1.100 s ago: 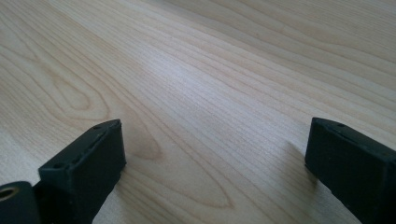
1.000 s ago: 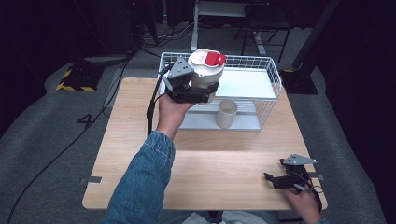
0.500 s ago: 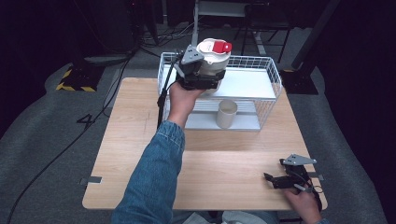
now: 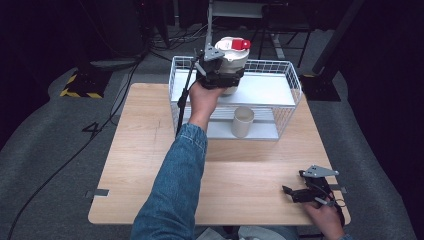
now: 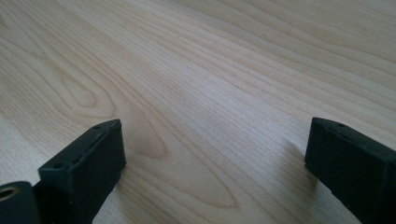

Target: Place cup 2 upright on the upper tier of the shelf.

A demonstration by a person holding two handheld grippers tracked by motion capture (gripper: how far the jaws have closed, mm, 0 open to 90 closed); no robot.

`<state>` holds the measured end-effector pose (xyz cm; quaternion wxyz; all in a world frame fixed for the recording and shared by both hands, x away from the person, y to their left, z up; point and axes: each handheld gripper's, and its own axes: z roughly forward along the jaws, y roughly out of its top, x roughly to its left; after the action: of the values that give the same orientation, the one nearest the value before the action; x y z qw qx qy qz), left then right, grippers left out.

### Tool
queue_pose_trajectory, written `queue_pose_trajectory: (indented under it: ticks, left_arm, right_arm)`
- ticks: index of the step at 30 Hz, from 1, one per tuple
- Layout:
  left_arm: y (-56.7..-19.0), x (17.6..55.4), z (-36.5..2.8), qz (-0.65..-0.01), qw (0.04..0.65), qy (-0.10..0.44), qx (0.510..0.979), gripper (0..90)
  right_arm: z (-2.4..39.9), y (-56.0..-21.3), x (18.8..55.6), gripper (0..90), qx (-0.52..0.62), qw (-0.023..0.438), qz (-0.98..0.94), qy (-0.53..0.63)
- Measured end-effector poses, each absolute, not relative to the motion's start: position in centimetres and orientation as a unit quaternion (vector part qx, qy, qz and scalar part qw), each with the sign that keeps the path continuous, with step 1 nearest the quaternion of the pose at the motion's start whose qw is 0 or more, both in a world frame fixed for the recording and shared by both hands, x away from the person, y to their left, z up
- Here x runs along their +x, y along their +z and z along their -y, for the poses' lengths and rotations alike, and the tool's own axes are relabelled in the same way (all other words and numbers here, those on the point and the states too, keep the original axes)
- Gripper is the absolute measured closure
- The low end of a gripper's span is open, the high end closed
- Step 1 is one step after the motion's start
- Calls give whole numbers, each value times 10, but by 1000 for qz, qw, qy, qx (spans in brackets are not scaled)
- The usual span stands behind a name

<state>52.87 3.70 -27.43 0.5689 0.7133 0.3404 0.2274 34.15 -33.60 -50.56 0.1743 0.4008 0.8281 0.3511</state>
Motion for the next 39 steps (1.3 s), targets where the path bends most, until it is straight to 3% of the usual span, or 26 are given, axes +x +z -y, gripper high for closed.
queue_pose_trajectory:
  ticks: [39]
  left_arm:
    - [-295,537,-26,-351,571,245,700,89]
  right_arm:
    - [336,-506,341,50,394,173,-831,352]
